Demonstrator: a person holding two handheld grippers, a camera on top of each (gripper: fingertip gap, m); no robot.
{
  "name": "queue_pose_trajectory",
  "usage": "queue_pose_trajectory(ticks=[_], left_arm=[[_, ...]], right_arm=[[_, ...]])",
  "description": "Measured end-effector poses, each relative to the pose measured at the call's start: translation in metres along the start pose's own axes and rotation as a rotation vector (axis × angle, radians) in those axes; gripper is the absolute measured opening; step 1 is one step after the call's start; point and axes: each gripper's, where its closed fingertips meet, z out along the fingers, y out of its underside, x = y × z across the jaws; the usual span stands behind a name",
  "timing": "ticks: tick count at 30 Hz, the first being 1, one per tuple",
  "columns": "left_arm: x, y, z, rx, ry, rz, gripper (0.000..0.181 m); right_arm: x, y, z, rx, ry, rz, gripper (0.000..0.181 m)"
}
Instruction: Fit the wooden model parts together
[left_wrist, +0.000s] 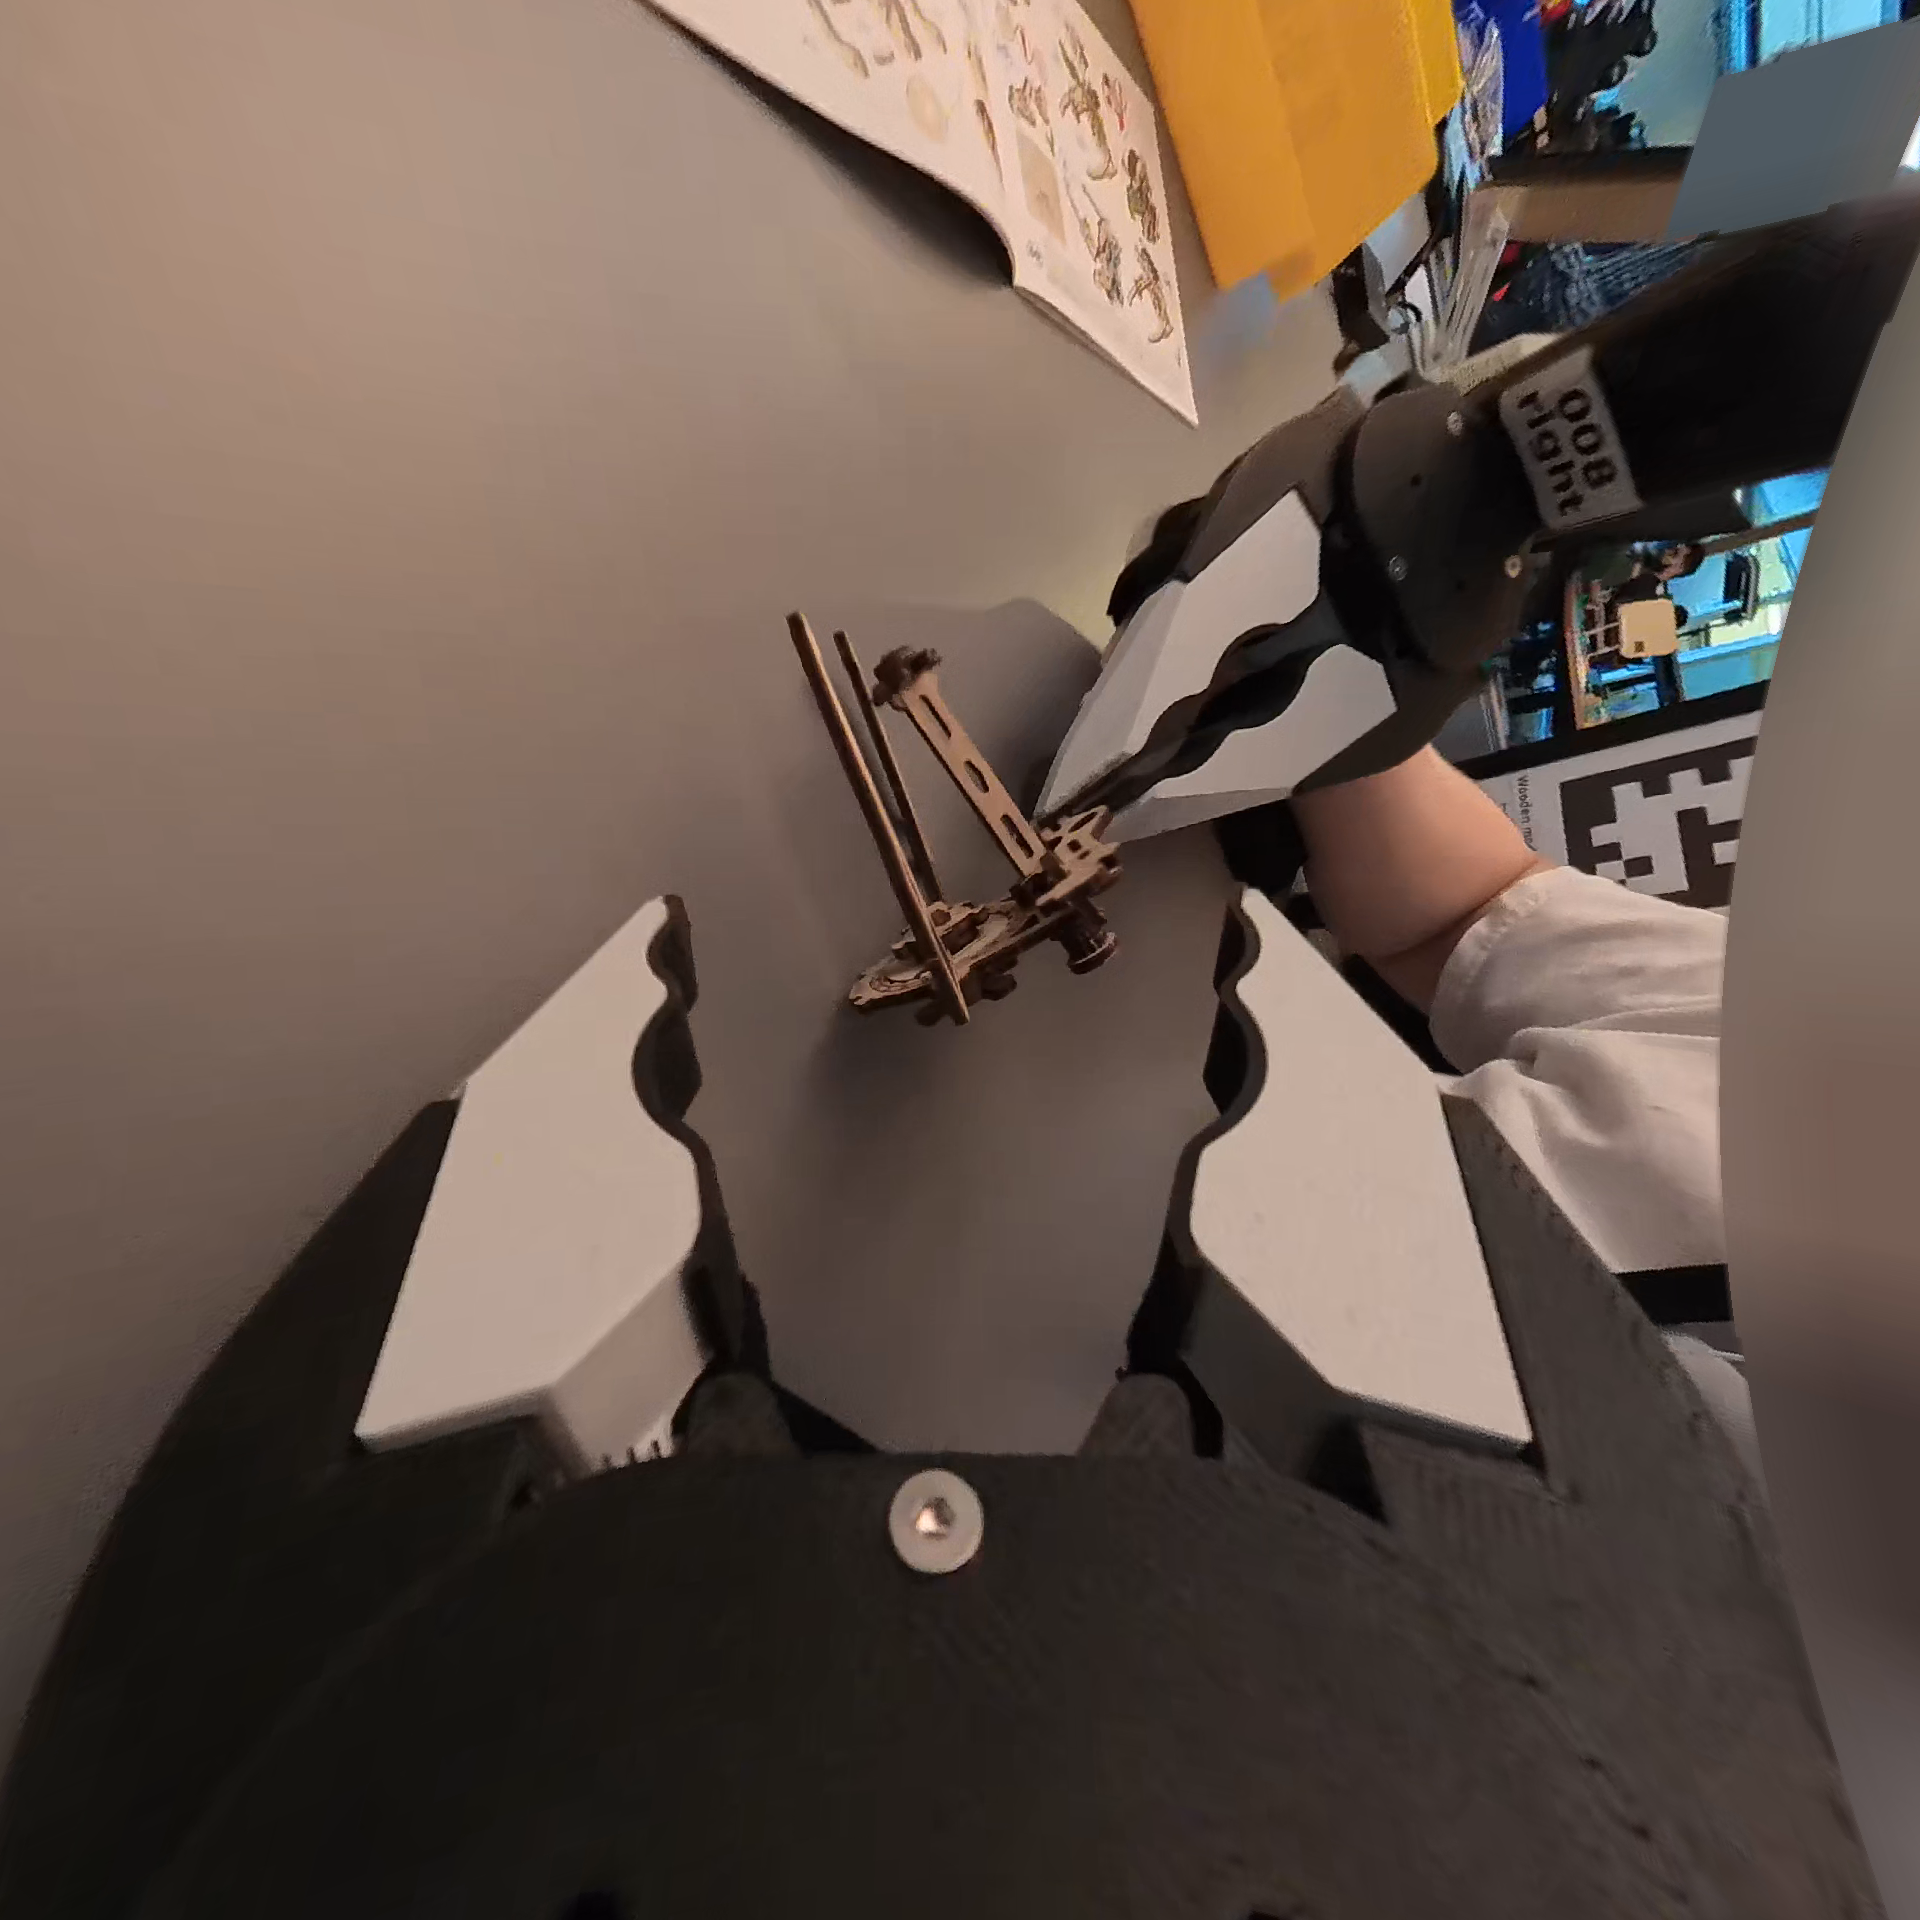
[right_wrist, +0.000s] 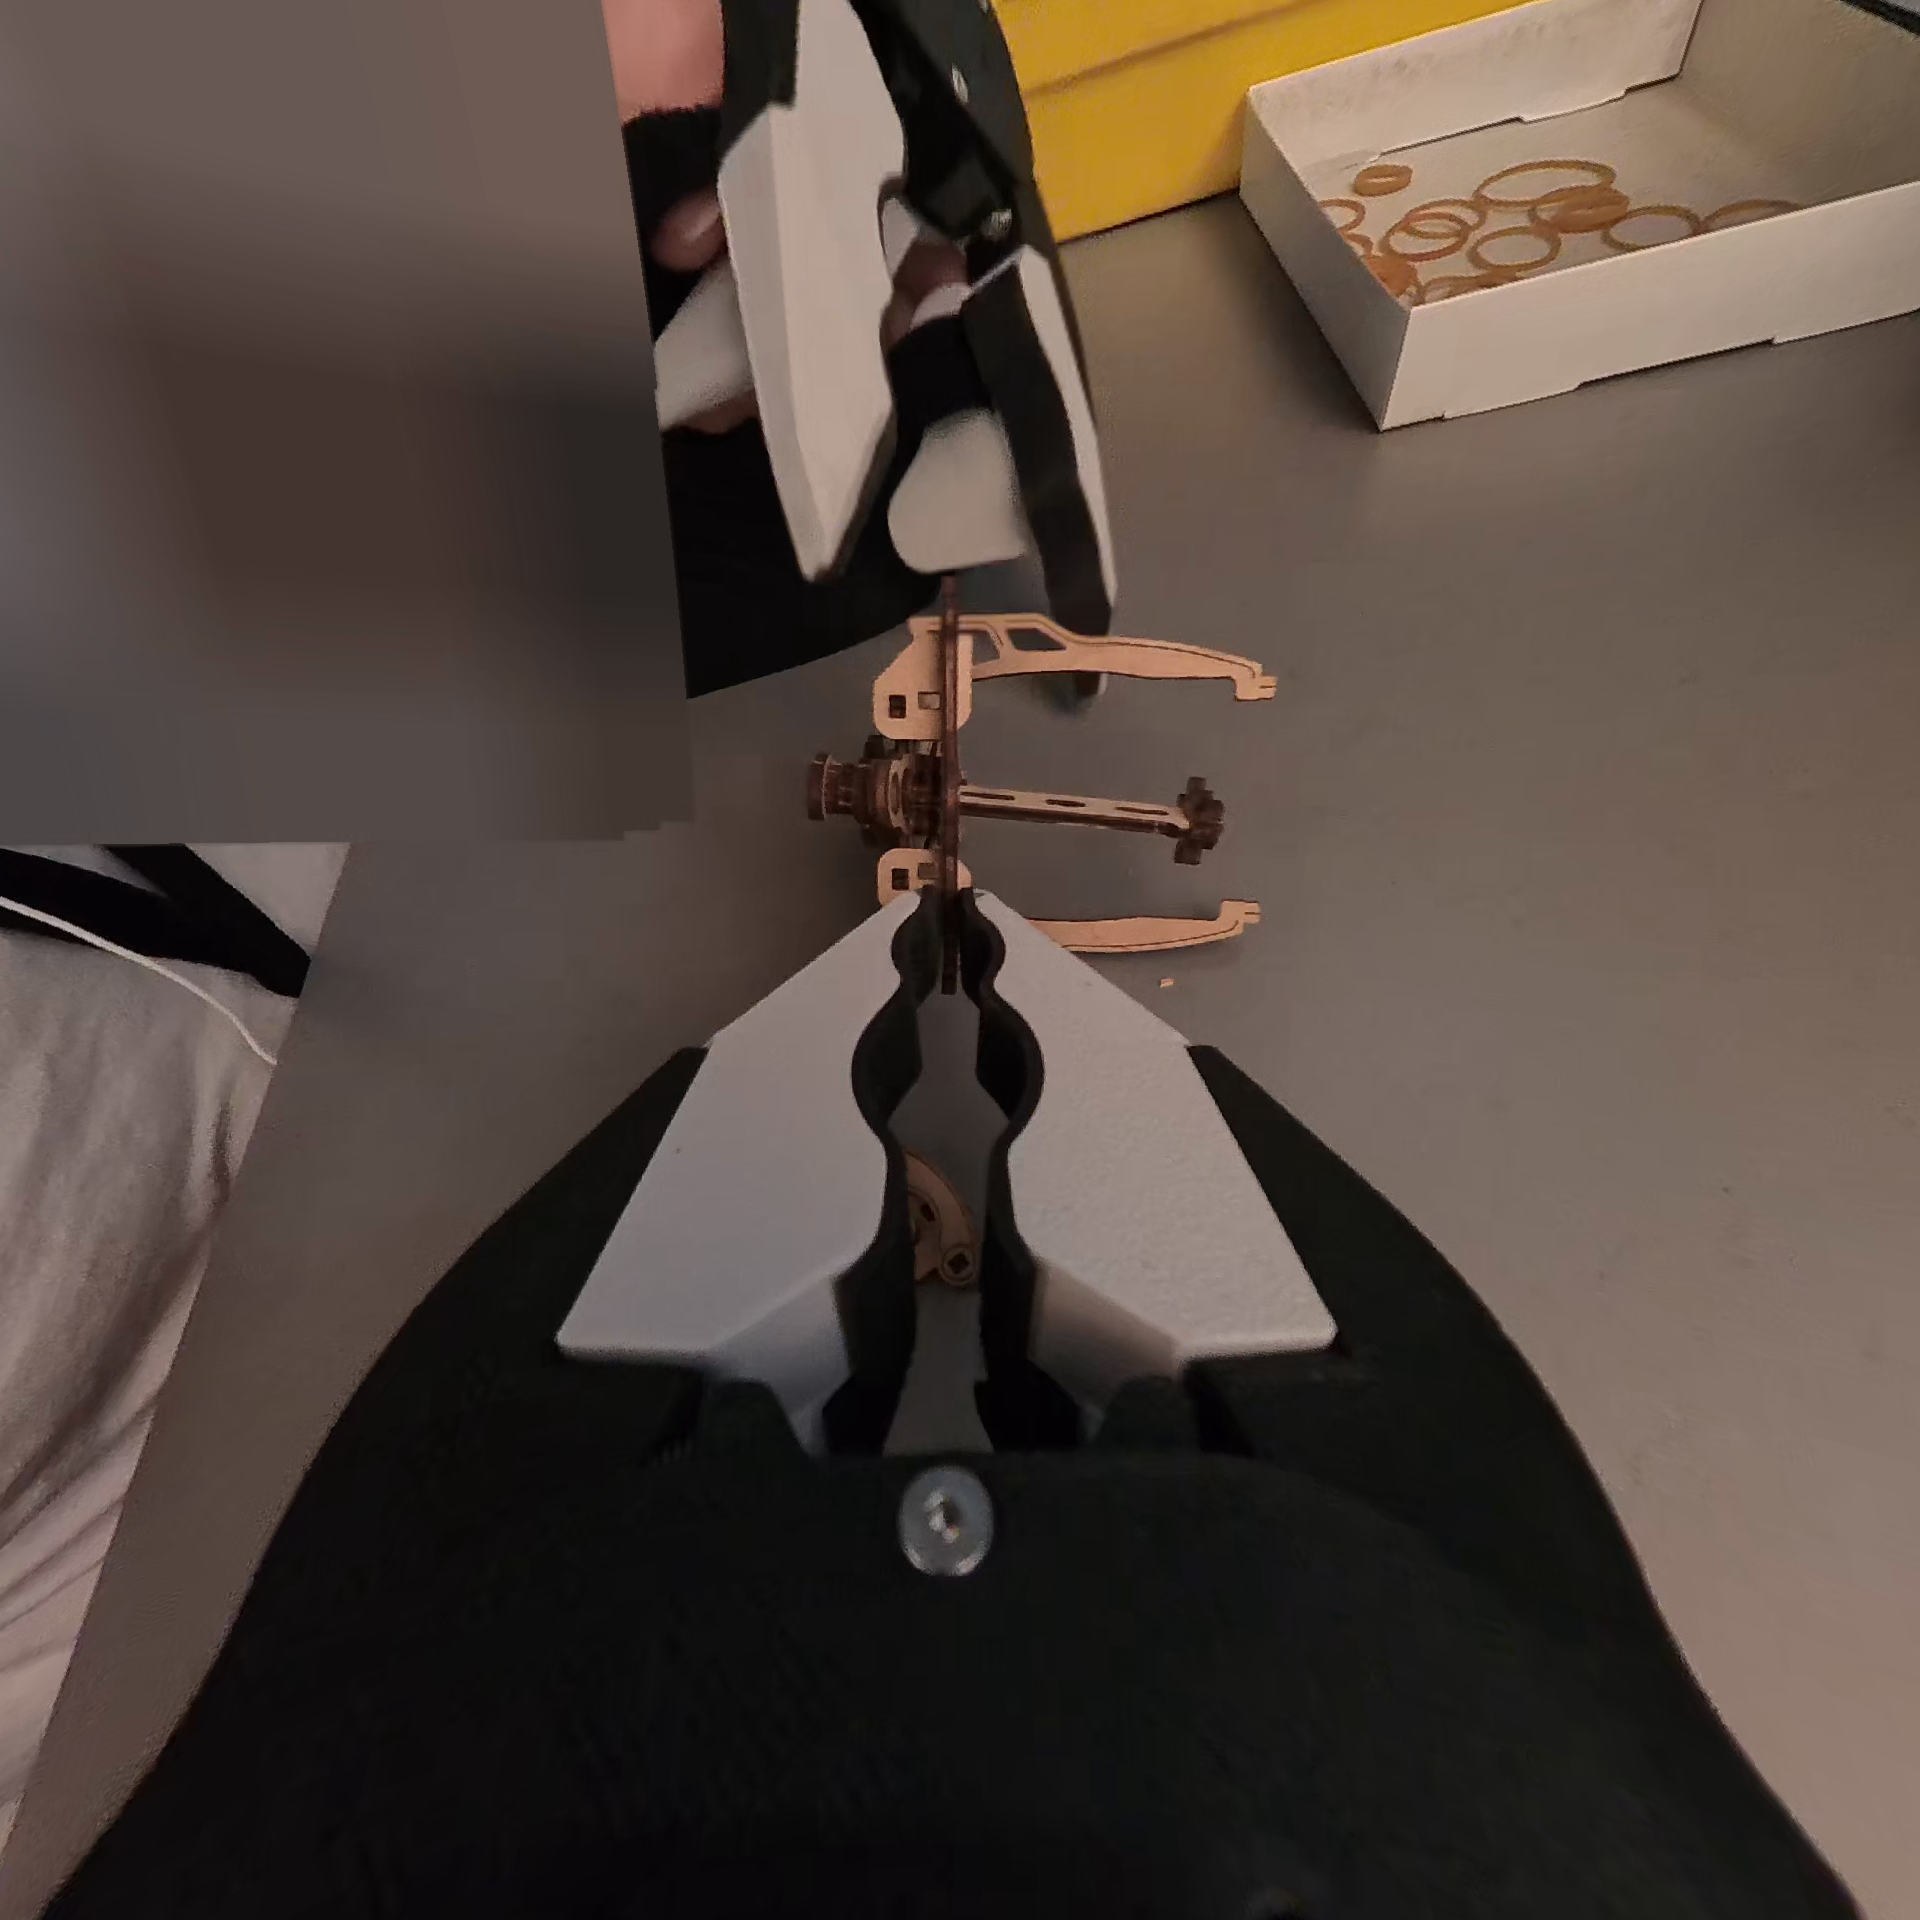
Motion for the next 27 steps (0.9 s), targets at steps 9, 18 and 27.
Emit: queue_pose_trajectory(ticks=[9,18,27], left_arm=[[-0.0017,0.012,0.0086,-0.015,0.05,-0.063,0.079],[-0.0038,0.0099,0.0121,-0.013,0.023,-0.062,0.073],[-0.0004,0.0133,0.0045,0.019,0.075,-0.123,0.072]], right_arm=[[0.001,-0.0007,-0.0011,-0.015,0.074,-0.088,0.001],[0.0021,0.0003,-0.0009,-0.04,0.121,-0.112,0.001],[0.0049,-0.0038,0.0,-0.036,0.153,-0.086,0.001]])
